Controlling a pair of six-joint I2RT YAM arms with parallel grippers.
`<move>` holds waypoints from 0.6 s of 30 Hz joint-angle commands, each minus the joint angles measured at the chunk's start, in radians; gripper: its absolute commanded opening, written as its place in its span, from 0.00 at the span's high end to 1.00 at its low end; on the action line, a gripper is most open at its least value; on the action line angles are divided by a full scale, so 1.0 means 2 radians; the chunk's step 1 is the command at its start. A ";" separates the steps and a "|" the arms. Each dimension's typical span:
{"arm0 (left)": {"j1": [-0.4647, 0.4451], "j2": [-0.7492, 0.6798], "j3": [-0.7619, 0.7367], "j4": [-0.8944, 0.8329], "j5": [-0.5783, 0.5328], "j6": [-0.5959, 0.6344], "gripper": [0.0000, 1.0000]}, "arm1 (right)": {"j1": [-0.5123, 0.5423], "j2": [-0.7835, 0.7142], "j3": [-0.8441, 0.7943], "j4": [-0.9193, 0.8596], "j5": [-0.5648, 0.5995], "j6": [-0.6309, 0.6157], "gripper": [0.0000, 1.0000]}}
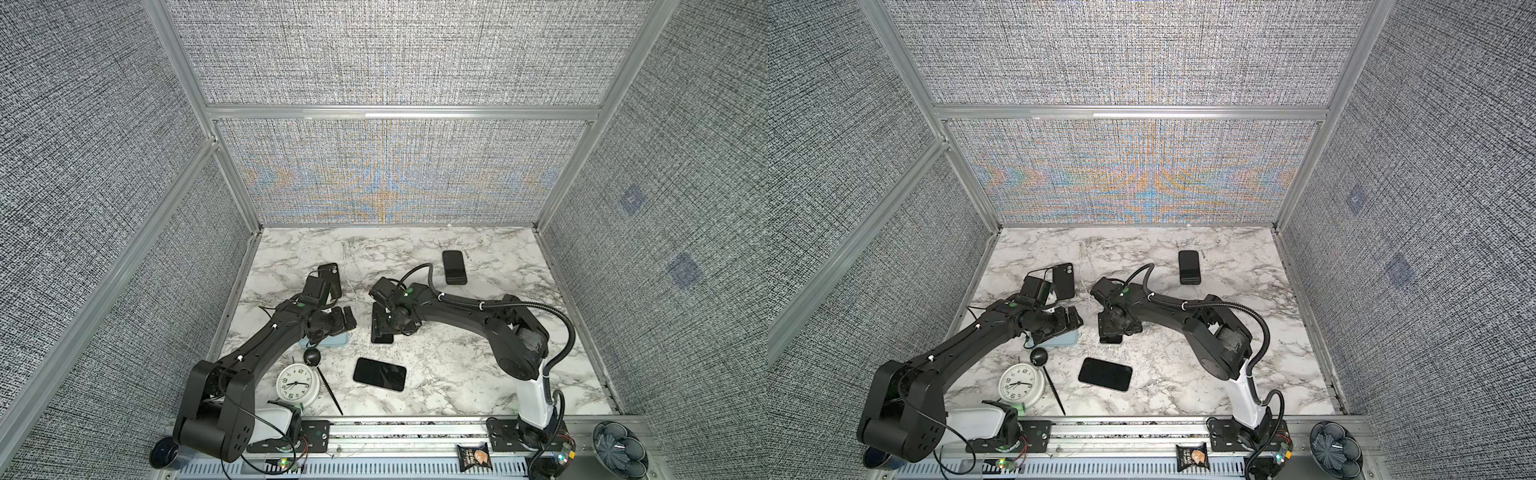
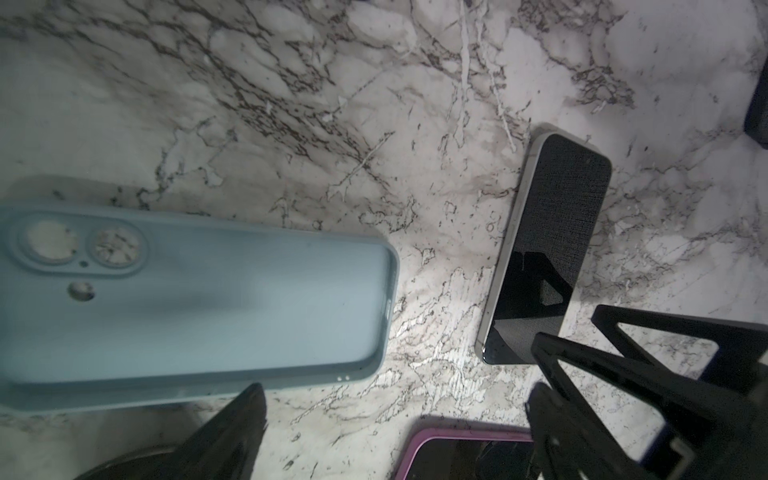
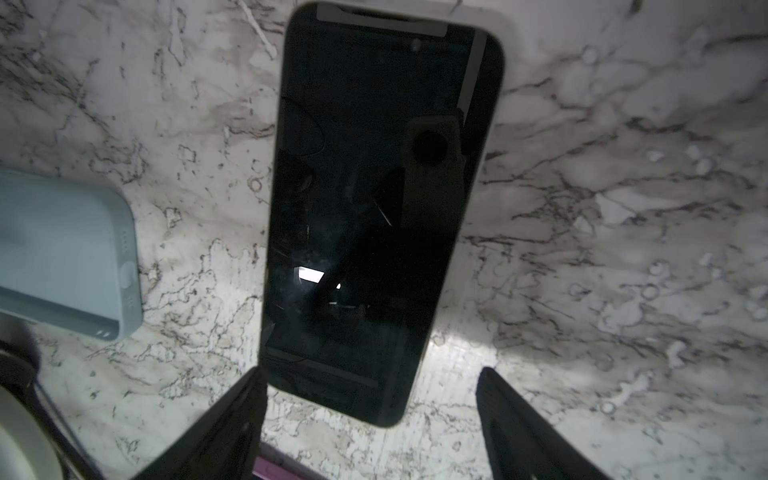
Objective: Put the phone into the phone case
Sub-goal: 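Lower the right gripper and close it on the white-edged phone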
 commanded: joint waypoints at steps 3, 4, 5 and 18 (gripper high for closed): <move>0.001 0.002 0.001 -0.005 -0.009 0.007 0.01 | 0.003 0.013 0.015 -0.012 0.003 -0.001 0.18; 0.001 0.002 0.001 -0.005 -0.009 0.007 0.02 | 0.005 0.016 0.019 -0.011 0.003 -0.001 0.18; 0.001 0.004 0.001 -0.005 -0.008 0.007 0.02 | 0.004 0.020 0.021 -0.012 0.002 -0.001 0.18; 0.001 0.004 0.002 -0.004 -0.007 0.006 0.01 | 0.008 0.050 0.052 -0.036 0.019 0.011 0.15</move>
